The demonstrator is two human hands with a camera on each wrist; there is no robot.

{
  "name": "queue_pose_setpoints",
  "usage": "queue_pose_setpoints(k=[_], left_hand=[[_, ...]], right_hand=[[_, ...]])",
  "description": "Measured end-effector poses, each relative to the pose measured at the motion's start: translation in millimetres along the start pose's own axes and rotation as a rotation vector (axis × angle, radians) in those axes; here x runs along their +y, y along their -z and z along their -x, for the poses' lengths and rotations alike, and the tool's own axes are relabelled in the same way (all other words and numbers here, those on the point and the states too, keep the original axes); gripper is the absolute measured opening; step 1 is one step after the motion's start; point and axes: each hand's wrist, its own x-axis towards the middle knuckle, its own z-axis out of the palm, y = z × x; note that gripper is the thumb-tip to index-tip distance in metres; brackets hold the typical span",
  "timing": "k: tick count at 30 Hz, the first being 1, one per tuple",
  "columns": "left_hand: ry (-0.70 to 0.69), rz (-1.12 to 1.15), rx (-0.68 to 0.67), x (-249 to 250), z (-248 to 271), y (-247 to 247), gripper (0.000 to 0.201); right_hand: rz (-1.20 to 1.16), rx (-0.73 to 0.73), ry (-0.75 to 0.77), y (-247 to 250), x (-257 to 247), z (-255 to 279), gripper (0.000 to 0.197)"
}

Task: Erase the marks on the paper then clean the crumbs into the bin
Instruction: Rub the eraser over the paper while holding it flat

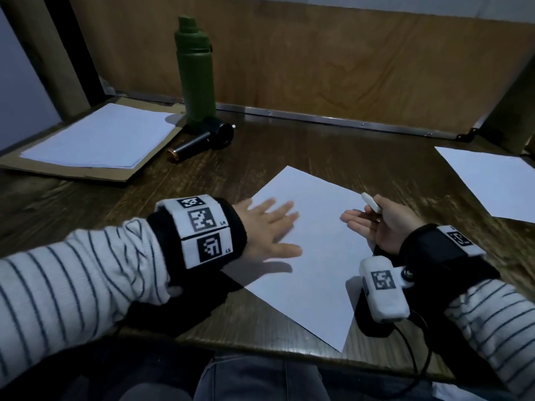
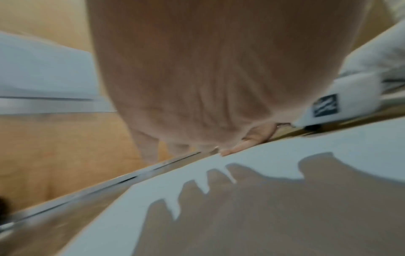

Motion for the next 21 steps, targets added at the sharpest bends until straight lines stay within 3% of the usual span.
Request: queue_pose_setpoints(k=[3,5,8,12,14,17,19,21], left_hand=[[-0.300,-0.080,-0.026,26.9,4.0,-6.1,0.070],[-0.321,-0.093,-0.088,30.0,6.2,-13.9,0.071],[-0.098,0.009,-0.137,7.9,11.6,-18.7,0.079],[0.390,0.032,-0.169,-24.8,20.7,-11.0,0.106],[0.438,-0.003,-0.122,-28.7,18.5,-10.1,0.122],[0.112,-0.024,-0.042,-9.1,10.0,-6.1,0.088],[-0.135,0.014,-0.054,17.2,6.5,-2.8,0.078],[-0.256,0.030,-0.088,32.2,2.5,-7.6,0.075]], right_hand=[[0.042,0.022,0.011,-1.1,0.6,-0.4,0.040],[0.099,0.027,0.024,-1.9,0.8,-1.9,0.040],[0.293,0.006,0.066,-4.9,-3.1,-2.3,0.039],[0.559,-0.056,0.100,-15.3,-9.2,2.6,0.031],[0.725,-0.075,0.113,-20.8,-9.5,3.2,0.034],[1.016,-0.119,0.121,-25.8,-8.2,-0.5,0.042],[1.155,-0.138,0.119,-27.9,-7.4,-4.0,0.043],[1.229,-0.147,0.109,-30.2,-7.4,-6.9,0.041]])
